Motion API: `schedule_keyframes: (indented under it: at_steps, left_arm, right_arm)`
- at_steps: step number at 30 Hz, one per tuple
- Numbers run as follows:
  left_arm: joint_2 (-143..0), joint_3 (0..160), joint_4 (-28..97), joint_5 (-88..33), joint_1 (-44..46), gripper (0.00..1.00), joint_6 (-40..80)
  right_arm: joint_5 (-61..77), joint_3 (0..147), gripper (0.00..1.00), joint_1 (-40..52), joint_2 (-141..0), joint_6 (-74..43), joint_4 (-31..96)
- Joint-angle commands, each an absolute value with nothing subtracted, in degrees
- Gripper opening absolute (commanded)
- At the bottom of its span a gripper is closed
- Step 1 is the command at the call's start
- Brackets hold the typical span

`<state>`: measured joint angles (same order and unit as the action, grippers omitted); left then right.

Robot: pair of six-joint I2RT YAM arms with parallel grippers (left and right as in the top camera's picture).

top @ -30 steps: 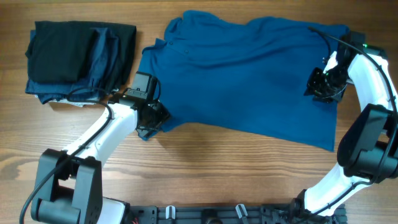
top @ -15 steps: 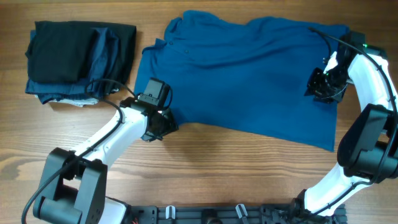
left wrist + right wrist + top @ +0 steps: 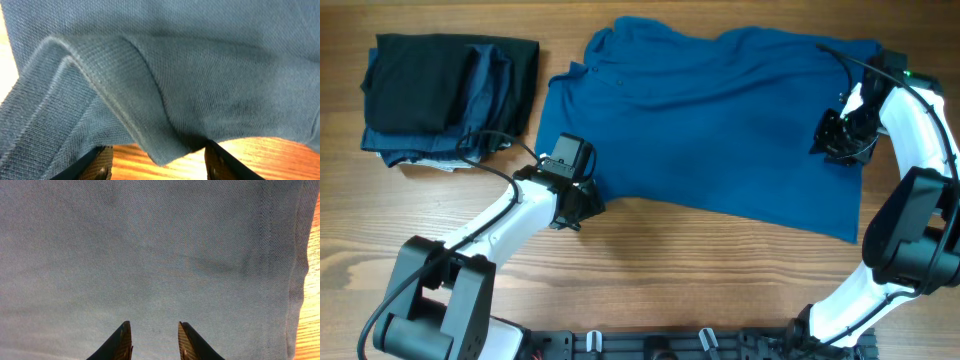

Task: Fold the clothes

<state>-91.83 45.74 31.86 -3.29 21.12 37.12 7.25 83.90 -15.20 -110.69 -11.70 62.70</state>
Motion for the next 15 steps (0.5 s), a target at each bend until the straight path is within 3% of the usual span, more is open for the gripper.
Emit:
schedule_keyframes:
  at_steps: [1,8,11,15]
  left_arm:
    - [-91.66,45.17,31.40,-0.27,21.10,0.61,36.10]
    - [-91.61,45.17,29.76,-0.12,21.10,0.69,33.19]
    - [-91.61,45.17,29.71,-0.12,21.10,0.80,33.21]
    - [-91.61,45.19,29.71,-0.56,21.10,0.84,33.21]
  right_arm:
    - [6.24,83.55,0.31,-15.27,-111.74,-12.16,62.74]
    - [6.24,83.55,0.31,-15.27,-111.74,-12.16,62.67]
    - [6.24,83.55,0.31,-15.27,-111.74,-12.19,62.76]
    - [6.26,83.55,0.31,-15.27,-111.74,-12.16,62.54]
